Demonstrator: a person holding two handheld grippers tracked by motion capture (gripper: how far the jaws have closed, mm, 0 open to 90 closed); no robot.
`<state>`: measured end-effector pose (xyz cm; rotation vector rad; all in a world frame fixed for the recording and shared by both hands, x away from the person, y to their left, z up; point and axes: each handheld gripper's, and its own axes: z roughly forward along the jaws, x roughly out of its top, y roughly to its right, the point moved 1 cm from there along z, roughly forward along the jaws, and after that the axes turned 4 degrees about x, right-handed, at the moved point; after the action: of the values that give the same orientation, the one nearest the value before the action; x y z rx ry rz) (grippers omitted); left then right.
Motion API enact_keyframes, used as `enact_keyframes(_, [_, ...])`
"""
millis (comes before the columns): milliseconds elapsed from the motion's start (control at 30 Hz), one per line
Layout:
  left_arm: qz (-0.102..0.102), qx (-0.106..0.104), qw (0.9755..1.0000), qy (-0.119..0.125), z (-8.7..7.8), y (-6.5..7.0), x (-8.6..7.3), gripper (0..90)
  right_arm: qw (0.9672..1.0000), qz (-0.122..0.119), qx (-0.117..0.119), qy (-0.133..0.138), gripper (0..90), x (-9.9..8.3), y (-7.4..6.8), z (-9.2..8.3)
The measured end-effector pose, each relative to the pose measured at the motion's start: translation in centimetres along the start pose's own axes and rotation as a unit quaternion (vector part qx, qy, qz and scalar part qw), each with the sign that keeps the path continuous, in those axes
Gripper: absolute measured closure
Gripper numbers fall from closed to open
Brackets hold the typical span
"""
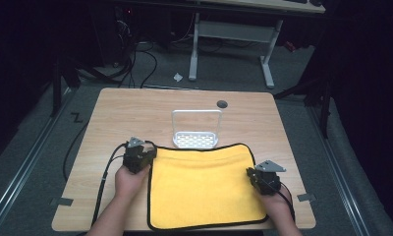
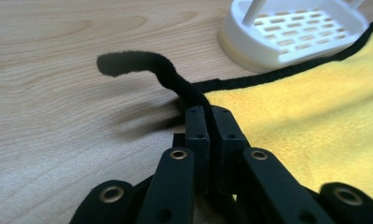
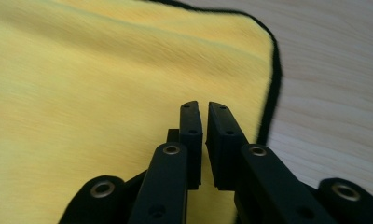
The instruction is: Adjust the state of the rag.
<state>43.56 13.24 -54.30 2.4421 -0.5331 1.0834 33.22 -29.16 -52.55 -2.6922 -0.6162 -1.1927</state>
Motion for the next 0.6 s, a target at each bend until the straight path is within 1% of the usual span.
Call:
enact_keyframes(33, [-0.003, -0.006, 1.0, 0.003, 0.0, 0.0, 0.0, 85.7, 0.9999, -0.001, 0.011, 0.01, 82.9, 0.2, -0.6, -0.3])
enact_keyframes(67, [-0.007, -0.009, 0.9999, -0.001, -0.1, -0.1, -0.1, 85.5, 0.9997, -0.006, 0.017, 0.017, 81.1, 0.5, -1.3, -0.6])
enact_keyframes(100, [-0.008, -0.01, 0.9999, -0.001, -0.1, -0.1, -0.1, 85.3, 0.9993, -0.013, 0.025, 0.026, 79.5, 0.9, -2.3, -0.8])
enact_keyframes(133, [-0.006, -0.009, 0.9999, 0.001, -0.1, -0.1, -0.1, 85.3, 0.9989, -0.018, 0.031, 0.03, 78.0, 1.1, -2.9, -0.9])
enact_keyframes(200, [-0.008, -0.01, 0.9999, 0.002, -0.1, -0.1, -0.1, 85.4, 0.9977, -0.034, 0.042, 0.04, 73.9, 1.6, -4.6, -1.0])
enact_keyframes(267, [-0.013, -0.009, 0.9999, 0.0, -0.1, -0.2, -0.1, 85.5, 0.9964, -0.049, 0.055, 0.043, 71.3, 2.1, -6.4, -1.0])
enact_keyframes(333, [-0.014, -0.011, 0.9999, 0.0, -0.1, -0.2, -0.1, 85.5, 0.9944, -0.067, 0.066, 0.048, 68.6, 2.5, -8.2, -0.7])
enact_keyframes(400, [-0.015, -0.012, 0.9998, 0.0, -0.1, -0.3, -0.1, 85.5, 0.9929, -0.074, 0.08, 0.048, 67.0, 2.9, -10.0, -0.4])
enact_keyframes(467, [-0.018, -0.013, 0.9997, 0.0, -0.1, -0.3, -0.1, 85.5, 0.9906, -0.088, 0.091, 0.052, 66.9, 3.3, -11.6, -0.2])
enact_keyframes(500, [-0.018, -0.014, 0.9997, 0.0, -0.1, -0.3, -0.1, 85.5, 0.9892, -0.093, 0.101, 0.052, 65.8, 3.6, -12.6, 0.0])
enact_keyframes(600, [-0.018, -0.015, 0.9997, 0.0, -0.1, -0.3, -0.1, 85.5, 0.9859, -0.108, 0.117, 0.051, 63.0, 4.0, -14.5, 0.5])
